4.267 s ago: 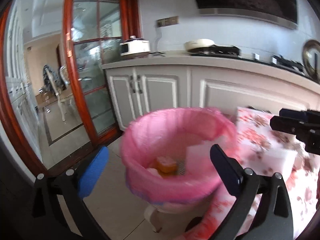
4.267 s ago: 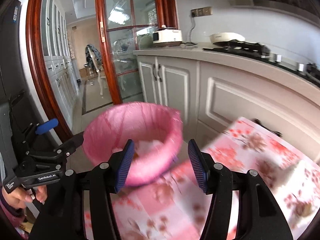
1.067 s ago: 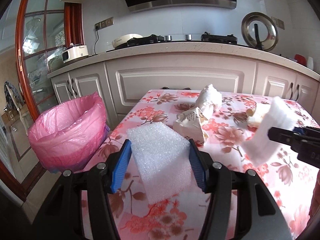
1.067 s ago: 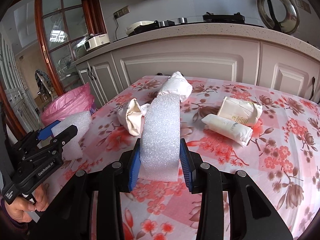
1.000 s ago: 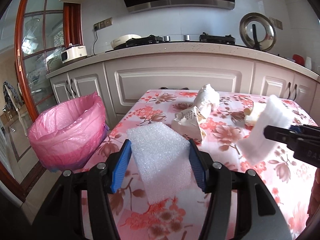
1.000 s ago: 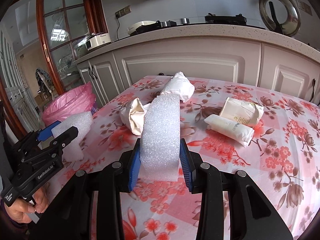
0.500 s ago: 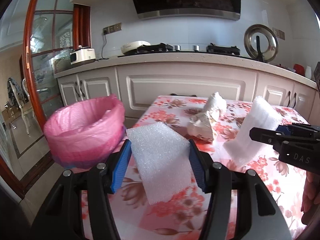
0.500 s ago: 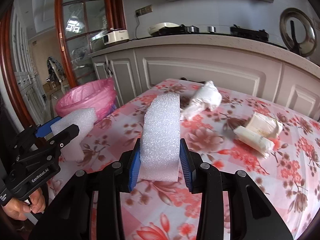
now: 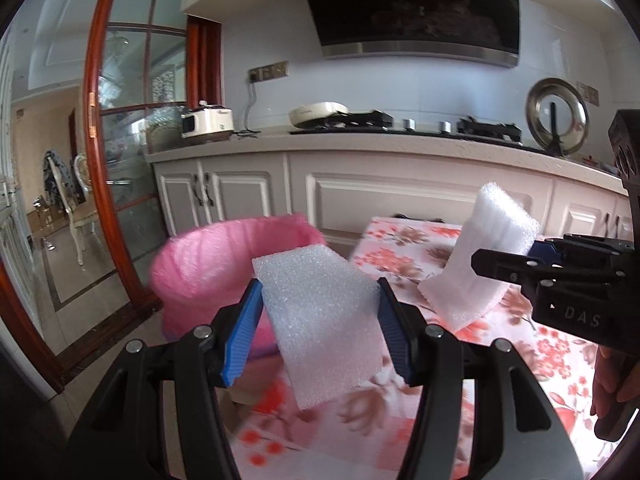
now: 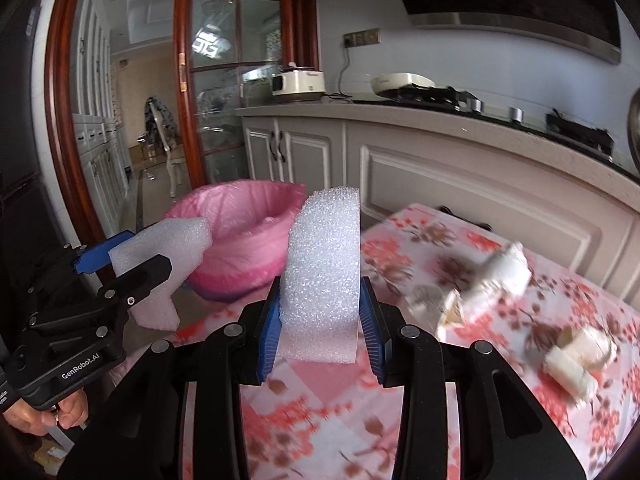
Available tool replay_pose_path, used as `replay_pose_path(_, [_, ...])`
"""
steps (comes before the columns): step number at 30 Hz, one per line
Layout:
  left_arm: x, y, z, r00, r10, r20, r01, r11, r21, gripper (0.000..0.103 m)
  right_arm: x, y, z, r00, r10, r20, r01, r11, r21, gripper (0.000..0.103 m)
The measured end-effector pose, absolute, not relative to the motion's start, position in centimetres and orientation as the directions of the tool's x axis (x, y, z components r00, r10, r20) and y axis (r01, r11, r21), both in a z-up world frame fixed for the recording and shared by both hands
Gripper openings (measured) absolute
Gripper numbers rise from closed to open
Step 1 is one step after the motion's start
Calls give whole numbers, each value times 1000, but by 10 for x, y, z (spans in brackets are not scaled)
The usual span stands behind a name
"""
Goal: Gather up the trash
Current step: 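Carry the foam strip and foam block to the bin and open both tools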
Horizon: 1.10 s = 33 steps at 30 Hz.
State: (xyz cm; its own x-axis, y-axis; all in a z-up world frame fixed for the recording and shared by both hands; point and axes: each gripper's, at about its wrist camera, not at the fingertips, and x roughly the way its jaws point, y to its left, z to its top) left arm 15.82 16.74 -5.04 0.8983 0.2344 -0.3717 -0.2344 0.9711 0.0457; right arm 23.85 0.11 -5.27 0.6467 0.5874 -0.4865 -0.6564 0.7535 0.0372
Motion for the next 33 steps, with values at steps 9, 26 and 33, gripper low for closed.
replay_pose_path(9, [174, 223, -31, 887, 306, -344, -304, 951, 64, 55, 262, 64, -31, 608, 655, -450, -722, 691, 31, 36])
replay_pose_path(26, [242, 315, -39, 858, 357, -368, -379, 925, 13, 55, 345, 156, -38, 535, 684, -496, -769, 637, 51, 36])
replay_pose_path(33, [267, 342, -52, 852, 333, -403, -378, 925, -35, 56, 368, 177, -50, 501, 695, -515, -782, 619, 75, 36])
